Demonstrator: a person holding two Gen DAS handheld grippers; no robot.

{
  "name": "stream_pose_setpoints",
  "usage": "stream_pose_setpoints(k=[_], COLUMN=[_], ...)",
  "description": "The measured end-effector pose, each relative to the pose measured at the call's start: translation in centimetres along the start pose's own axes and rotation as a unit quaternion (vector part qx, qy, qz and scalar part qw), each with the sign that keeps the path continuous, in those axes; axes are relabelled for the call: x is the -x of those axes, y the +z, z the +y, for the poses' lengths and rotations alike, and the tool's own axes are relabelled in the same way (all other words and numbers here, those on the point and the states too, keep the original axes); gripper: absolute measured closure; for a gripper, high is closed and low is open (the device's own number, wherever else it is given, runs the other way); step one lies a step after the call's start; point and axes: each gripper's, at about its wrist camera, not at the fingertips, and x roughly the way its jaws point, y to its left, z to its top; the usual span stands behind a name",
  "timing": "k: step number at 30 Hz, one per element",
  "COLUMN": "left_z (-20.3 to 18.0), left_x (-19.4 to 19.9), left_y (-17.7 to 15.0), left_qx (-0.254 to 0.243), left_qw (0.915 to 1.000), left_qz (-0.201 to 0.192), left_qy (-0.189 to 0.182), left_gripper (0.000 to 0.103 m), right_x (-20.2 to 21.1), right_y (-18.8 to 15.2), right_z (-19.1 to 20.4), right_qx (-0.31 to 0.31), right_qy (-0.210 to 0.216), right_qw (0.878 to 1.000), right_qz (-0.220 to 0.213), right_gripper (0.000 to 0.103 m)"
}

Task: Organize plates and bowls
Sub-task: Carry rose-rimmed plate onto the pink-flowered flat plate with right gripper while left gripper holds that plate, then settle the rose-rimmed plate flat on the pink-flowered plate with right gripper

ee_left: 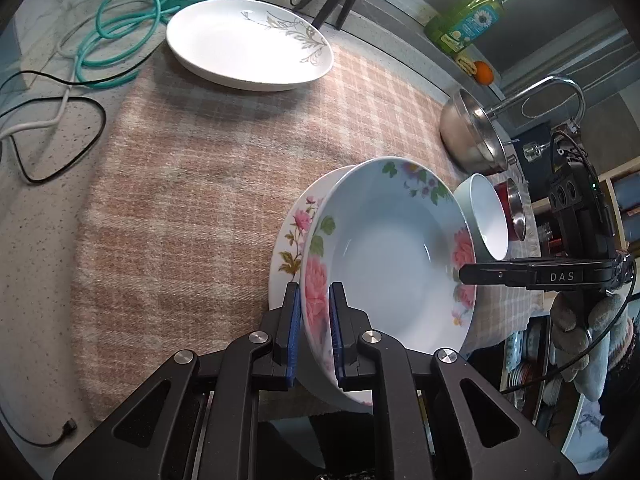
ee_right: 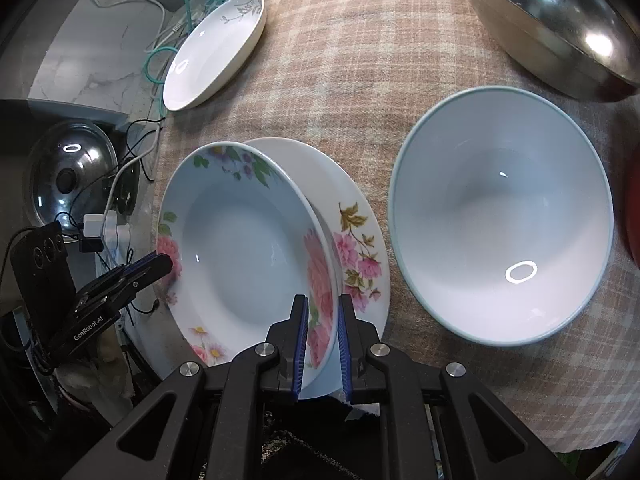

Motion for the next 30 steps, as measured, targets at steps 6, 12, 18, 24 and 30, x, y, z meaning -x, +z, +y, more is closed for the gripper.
stream_pose_setpoints(k=[6,12,18,24,30], left_z=[-0.2,-0.3,-0.1,-0.1,-0.1], left_x=[-0.2,-0.5,-0.8,-1.0,-1.1], left_y=[0.2,0.1,0.0,0.0,0.1], left_qx=[-0.006,-0.008,-0.008,-0.009,-0.009], left_qw=[1.0,1.0,0.9999,0.9999,0.9999], left_qz=[0.002,0.005,0.008,0.01,0.01], left_qy=[-0.001,0.001,0.002,0.003,0.005], left_gripper=[0.091,0.091,0.091,0.091,0.091], right_x=[-0.1,-0.4,-0.8,-1.0,-1.2], right_y=[-0.3,-0.3,-0.2,-0.1,-0.1], right_z=[-0.5,-0.3,-0.1,-0.2,-0.2], right_qx=[-0.007,-0.01,-0.009,-0.011,-0.011], right_qy=[-0.001,-0.002,-0.003,-0.004,-0.004], right_qw=[1.0,1.0,1.0,1.0,1.0], right_qz=[0.001,0.003,0.009,0.011,0.012], right_gripper=[0.09,0.09,0.09,0.09,0.09])
